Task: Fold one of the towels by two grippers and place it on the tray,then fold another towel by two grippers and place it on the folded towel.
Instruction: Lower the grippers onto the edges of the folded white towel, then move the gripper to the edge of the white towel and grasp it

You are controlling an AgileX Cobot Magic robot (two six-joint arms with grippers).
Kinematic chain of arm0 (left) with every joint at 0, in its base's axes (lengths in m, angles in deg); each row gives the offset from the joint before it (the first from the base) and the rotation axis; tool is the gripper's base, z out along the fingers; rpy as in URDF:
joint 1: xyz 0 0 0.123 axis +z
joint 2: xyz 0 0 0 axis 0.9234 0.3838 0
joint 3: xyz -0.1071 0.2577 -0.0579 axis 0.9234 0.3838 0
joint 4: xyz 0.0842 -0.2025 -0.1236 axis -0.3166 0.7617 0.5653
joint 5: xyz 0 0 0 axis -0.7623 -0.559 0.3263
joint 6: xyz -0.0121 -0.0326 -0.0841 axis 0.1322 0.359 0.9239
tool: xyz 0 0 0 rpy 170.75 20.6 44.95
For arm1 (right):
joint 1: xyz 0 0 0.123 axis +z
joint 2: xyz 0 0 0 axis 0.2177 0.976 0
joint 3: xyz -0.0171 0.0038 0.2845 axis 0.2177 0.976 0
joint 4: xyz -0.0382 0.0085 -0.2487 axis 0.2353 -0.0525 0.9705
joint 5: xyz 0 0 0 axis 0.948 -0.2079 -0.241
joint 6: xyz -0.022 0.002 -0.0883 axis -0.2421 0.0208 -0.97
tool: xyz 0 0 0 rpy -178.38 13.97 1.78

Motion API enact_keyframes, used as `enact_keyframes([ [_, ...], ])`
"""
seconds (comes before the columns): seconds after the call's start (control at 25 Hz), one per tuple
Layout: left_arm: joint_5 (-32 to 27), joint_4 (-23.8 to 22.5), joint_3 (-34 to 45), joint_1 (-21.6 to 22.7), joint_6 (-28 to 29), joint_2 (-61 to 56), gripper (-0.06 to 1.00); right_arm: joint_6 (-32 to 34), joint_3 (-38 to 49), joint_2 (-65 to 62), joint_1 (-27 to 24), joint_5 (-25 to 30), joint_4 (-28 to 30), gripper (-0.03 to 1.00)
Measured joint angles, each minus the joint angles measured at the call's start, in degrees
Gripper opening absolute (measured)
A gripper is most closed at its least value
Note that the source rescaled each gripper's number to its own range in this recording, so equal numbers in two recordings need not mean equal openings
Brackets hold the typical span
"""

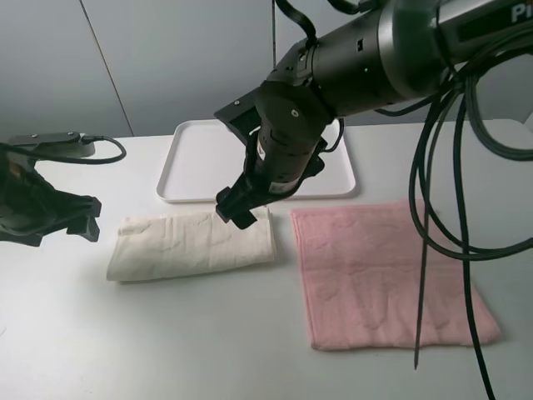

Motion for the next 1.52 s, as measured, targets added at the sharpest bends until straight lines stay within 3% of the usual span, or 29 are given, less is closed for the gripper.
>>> enact_keyframes([
  [0.32, -3.3, 5.2, -6.7, 0.0, -2.4, 9.3, 0.98, -5.8, -2.3, 0.0, -0.2, 5.0, -5.7, 1.0],
  [0.52, -4.4, 5.7, -9.6, 0.0, -3.3, 13.2, 0.98, -10.2, -2.3, 0.0, -2.0, 5.3, -11.2, 1.0],
  [1.28, -4.8, 6.5, -11.2, 0.0, -1.3, 18.8, 0.98, -12.9, -2.3, 0.0, -2.4, 5.7, -12.8, 1.0],
  [1.52, -5.1, 6.5, -11.2, 0.0, -0.8, 18.8, 0.98, -14.6, -5.8, 4.5, -5.9, 8.4, -17.7, 1.0],
])
